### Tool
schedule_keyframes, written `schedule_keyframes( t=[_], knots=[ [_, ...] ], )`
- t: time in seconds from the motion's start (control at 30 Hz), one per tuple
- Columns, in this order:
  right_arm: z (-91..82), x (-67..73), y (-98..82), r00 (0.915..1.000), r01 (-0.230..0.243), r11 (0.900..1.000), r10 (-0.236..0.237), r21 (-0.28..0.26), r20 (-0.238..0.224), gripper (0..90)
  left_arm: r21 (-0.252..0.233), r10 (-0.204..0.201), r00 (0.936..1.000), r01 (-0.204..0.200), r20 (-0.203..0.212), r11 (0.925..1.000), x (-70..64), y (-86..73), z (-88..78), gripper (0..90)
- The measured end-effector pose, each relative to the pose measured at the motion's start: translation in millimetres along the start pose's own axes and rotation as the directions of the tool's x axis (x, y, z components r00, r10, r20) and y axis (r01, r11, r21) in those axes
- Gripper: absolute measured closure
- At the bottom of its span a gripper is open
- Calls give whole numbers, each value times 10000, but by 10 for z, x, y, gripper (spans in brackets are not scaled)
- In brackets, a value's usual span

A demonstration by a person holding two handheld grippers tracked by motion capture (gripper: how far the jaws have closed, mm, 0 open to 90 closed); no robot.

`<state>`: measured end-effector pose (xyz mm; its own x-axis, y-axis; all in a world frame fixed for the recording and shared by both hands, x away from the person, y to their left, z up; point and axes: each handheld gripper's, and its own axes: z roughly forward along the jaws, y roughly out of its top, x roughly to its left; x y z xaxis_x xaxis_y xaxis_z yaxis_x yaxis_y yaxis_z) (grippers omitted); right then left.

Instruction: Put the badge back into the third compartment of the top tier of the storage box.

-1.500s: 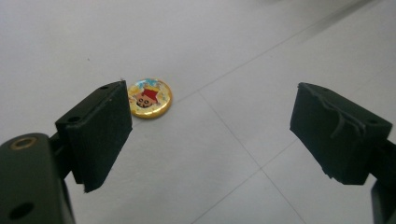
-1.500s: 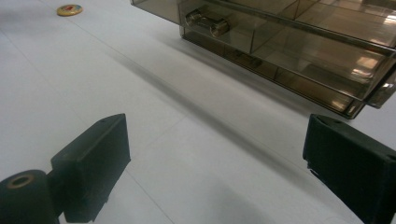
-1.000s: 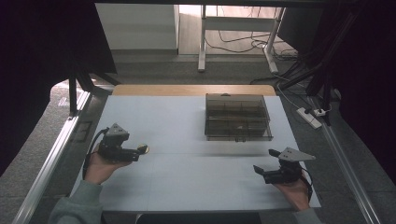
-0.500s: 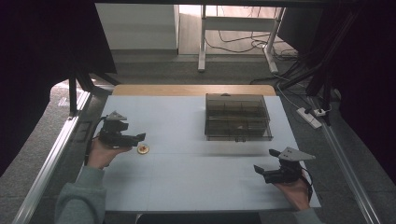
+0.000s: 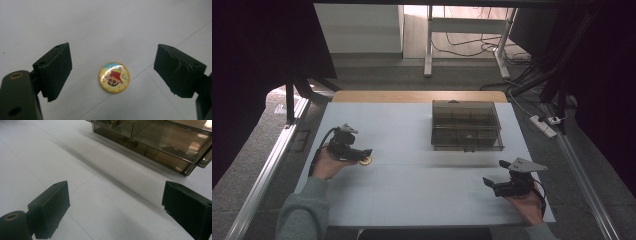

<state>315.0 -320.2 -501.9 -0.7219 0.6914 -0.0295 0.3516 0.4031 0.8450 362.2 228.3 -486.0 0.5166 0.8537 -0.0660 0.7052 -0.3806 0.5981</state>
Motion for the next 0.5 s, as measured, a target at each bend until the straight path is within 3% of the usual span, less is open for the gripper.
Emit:
schedule_keyframes(
  t=[0.5],
  knots=[
    [7, -5, -5, 10000, -1, 10000, 1, 56, -1, 74, 1157, 353, 9993, -338, -107, 9927, -20, -39, 214, 172]
  ],
)
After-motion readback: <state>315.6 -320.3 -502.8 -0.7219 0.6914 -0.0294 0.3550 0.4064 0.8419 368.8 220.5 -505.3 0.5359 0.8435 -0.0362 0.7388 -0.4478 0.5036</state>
